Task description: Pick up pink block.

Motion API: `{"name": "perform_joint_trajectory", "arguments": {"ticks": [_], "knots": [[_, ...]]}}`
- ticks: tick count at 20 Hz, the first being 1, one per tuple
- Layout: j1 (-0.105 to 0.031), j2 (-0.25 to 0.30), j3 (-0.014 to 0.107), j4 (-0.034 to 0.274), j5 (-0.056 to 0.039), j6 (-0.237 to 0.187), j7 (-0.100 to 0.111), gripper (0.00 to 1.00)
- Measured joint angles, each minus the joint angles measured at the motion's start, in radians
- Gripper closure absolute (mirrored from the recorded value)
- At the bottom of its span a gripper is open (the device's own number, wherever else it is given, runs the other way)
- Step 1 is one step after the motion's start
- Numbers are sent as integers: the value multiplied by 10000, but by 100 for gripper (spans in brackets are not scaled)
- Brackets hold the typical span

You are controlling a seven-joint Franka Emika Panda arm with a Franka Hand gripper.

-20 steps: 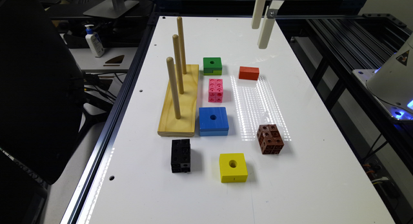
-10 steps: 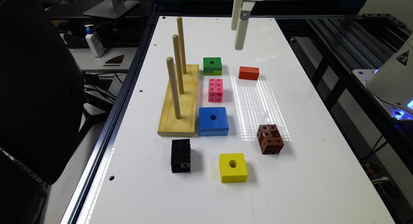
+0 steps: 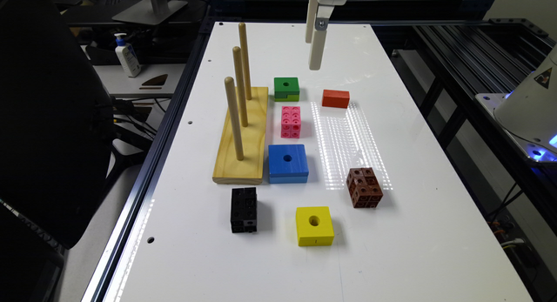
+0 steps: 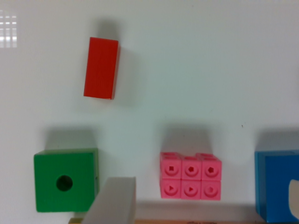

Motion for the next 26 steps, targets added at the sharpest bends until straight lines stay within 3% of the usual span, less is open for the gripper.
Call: {"name": "perform_joint_trajectory", "arguments": {"ticks": [5, 11, 18, 23, 26], "knots": [[0, 147, 0, -1, 0, 37, 0, 0], [1, 639, 1, 5, 0, 490, 0, 0], [1, 749, 1, 2, 0, 524, 0, 0], [1, 1494, 1, 3, 0, 1227, 0, 0], [1, 1651, 1, 11, 0, 1389, 0, 0]]}}
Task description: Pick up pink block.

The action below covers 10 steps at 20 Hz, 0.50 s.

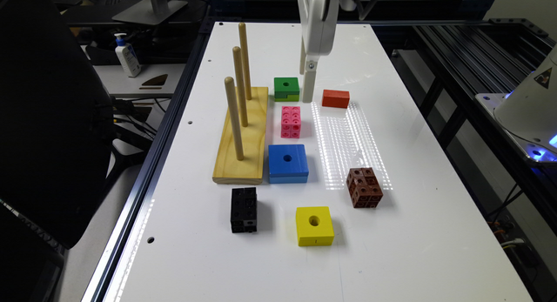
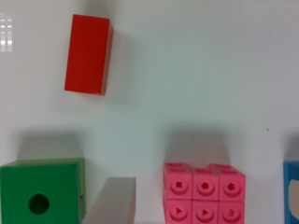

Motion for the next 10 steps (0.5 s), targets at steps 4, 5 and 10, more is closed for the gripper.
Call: {"name": "perform_joint_trajectory", "arguments": {"ticks": [4, 5, 10], "knots": [[0, 59, 0, -3, 0, 17, 0, 0], [0, 126, 1, -3, 0, 72, 0, 0], [1, 555, 1, 2, 0, 509, 0, 0]]}}
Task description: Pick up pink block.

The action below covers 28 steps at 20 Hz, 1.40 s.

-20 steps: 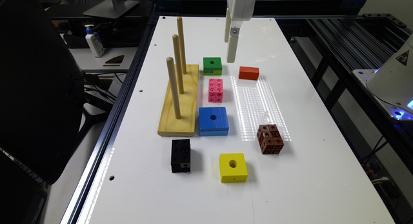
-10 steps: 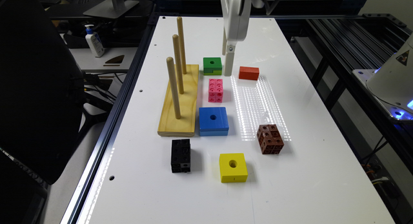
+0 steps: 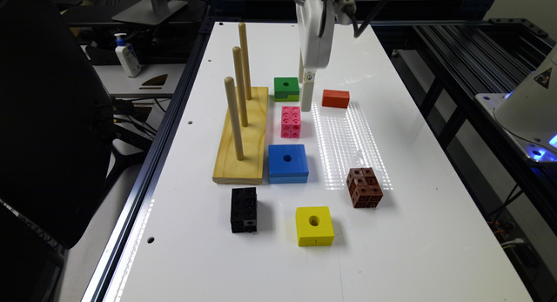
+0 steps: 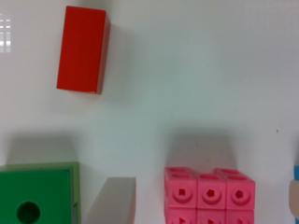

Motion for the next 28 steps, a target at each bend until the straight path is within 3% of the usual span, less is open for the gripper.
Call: {"name": "perform_joint_trajectory", "arguments": {"ticks": [9, 15, 21, 28], "knots": [[35, 190, 174, 372, 0, 54, 134, 0], [34, 496, 181, 548, 0, 89, 136, 0], [34, 1441, 182, 629, 0, 970, 136, 0], [34, 1599, 182, 758, 0, 979, 136, 0]]}}
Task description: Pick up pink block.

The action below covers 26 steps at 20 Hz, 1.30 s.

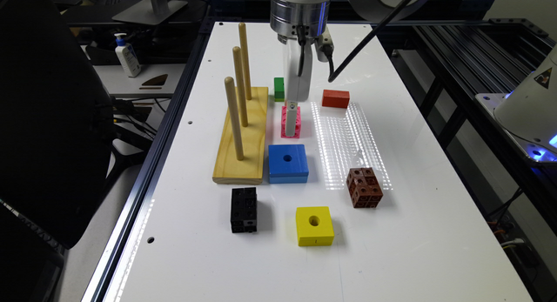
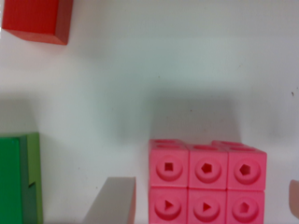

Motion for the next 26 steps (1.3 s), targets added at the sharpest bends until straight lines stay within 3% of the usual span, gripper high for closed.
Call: {"name": "perform_joint_trajectory", "arguments": {"ticks": [9, 13, 16, 17, 26], "knots": [[0, 284, 0, 54, 0, 67, 0, 0], [-2, 711, 0, 85, -7, 564, 7, 0], [-5, 723, 0, 104, -6, 570, 7, 0], [-5, 721, 0, 103, -6, 570, 6, 100], [-9, 716, -1, 102, -6, 563, 7, 100]]}}
